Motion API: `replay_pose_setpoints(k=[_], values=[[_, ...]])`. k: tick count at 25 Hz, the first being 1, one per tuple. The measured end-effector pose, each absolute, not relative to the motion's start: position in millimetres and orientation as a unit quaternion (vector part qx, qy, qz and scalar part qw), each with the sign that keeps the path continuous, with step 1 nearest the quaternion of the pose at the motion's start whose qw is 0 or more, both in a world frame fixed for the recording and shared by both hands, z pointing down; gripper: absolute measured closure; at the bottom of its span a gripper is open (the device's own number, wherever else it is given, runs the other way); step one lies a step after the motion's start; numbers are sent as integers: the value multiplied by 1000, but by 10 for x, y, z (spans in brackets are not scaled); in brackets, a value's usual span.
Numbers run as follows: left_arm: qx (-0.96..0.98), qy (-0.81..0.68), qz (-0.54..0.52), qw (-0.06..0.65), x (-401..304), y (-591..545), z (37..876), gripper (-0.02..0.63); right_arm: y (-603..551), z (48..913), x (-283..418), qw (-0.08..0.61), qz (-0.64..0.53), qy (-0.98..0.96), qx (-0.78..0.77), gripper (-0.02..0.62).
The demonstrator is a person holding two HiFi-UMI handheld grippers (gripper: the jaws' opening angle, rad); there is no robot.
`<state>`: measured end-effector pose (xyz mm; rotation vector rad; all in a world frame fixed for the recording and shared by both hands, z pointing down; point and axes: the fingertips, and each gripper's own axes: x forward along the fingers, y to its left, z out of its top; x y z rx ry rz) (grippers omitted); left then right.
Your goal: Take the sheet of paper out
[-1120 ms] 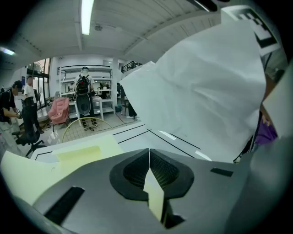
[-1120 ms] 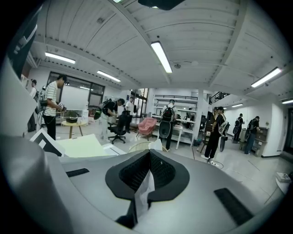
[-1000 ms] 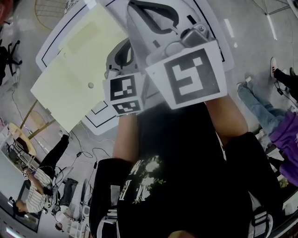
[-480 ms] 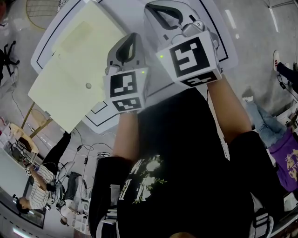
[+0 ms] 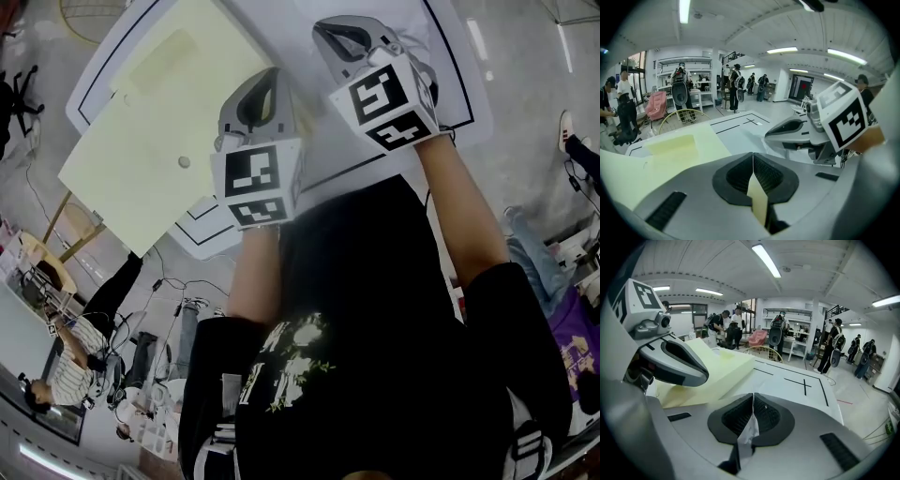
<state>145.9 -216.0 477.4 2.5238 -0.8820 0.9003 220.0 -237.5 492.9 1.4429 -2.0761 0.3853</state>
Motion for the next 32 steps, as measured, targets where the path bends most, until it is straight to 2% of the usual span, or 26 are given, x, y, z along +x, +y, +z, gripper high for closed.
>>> replay_pose_setpoints(k=[14, 21, 32], values=[[886, -313, 303, 161, 1456, -2108, 4682, 604, -2274, 4916, 2095, 293, 139, -782, 532, 557], [886, -325, 292, 157, 1388, -2104, 4612, 604, -2256, 4642, 2038, 256, 120, -777, 563, 588], [879, -378, 253, 141, 1249, -2168, 4273, 604, -2278, 3968, 1807, 206, 64, -798, 563, 594]])
